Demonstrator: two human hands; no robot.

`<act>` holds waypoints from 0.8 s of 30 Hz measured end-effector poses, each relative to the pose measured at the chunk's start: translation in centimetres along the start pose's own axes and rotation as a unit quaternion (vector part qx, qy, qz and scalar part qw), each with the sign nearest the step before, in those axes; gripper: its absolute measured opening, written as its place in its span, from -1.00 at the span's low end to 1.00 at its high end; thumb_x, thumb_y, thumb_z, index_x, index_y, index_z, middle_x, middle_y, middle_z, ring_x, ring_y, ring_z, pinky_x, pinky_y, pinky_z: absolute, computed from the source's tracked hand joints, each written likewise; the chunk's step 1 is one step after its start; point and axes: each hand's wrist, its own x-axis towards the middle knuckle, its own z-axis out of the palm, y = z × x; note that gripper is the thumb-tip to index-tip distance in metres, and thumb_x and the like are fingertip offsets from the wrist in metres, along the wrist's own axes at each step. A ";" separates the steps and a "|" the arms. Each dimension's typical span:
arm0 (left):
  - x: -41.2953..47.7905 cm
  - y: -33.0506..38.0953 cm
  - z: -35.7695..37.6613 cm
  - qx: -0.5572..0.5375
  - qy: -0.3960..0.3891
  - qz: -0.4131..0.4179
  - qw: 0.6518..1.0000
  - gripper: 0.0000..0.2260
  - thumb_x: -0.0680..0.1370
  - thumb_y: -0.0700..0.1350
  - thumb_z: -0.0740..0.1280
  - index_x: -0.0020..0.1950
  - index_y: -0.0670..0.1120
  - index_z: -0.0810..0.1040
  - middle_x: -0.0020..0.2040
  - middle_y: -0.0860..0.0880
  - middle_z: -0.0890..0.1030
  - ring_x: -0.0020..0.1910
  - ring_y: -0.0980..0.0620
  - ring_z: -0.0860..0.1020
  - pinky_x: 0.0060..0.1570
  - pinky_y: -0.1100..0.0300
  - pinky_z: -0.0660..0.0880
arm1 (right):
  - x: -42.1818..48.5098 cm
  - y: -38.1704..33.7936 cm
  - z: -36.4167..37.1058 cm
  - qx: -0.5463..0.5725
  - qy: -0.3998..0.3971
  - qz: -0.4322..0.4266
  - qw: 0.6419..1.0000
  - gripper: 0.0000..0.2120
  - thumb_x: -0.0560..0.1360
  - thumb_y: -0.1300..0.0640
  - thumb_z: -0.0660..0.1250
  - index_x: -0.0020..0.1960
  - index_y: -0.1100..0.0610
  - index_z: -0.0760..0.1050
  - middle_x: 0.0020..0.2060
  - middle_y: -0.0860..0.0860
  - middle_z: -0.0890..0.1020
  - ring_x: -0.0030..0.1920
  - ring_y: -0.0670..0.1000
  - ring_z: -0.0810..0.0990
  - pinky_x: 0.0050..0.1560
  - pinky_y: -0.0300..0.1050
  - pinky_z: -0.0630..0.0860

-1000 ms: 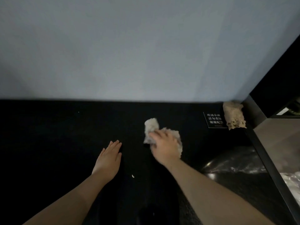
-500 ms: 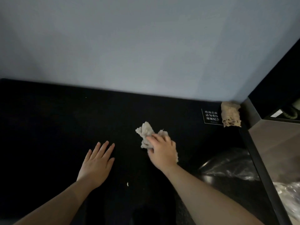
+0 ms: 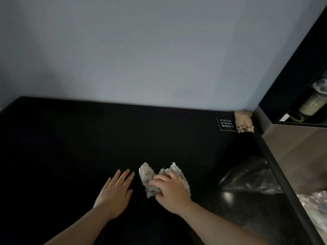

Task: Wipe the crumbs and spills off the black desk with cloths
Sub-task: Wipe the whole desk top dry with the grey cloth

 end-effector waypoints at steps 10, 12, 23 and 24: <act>-8.2 -2.4 3.3 0.006 0.008 0.052 0.999 -0.50 0.65 0.03 -0.02 0.53 0.06 -0.18 0.54 0.08 -0.19 0.51 0.02 -0.24 0.47 0.05 -0.18 | -9.7 -6.2 4.6 0.024 0.030 0.038 0.999 -0.61 0.49 0.13 0.22 0.27 -0.15 0.45 0.25 -0.31 0.41 0.19 -0.23 0.15 0.18 -0.28 0.02; -9.4 -2.4 3.6 0.010 0.003 0.060 0.998 -0.50 0.65 0.03 -0.01 0.53 0.06 -0.17 0.54 0.07 -0.18 0.51 0.01 -0.23 0.48 0.04 -0.17 | -11.7 -7.5 5.5 0.041 0.034 0.041 0.998 -0.64 0.46 0.14 0.23 0.20 -0.14 0.52 0.13 -0.33 0.46 0.13 -0.25 0.18 0.20 -0.28 0.09; -11.2 -0.2 4.4 -0.021 0.015 0.034 0.999 -0.51 0.65 0.04 -0.06 0.54 -0.03 -0.10 0.55 0.05 -0.13 0.51 0.00 -0.21 0.49 0.02 -0.09 | -17.4 -4.1 0.1 0.019 0.141 0.185 0.972 -0.66 0.37 -0.05 0.24 0.12 -0.14 0.56 0.01 -0.17 0.61 0.09 -0.10 0.49 0.14 -0.13 0.32; -11.3 0.2 4.7 -0.020 0.020 0.032 0.999 -0.51 0.65 0.04 -0.06 0.54 -0.03 -0.11 0.55 0.04 -0.14 0.51 0.00 -0.22 0.49 0.02 -0.09 | -18.1 -2.8 0.6 -0.018 0.195 0.243 0.950 -0.65 0.41 -0.06 0.24 0.18 -0.16 0.52 0.11 -0.17 0.58 0.15 -0.02 0.46 0.13 -0.09 0.28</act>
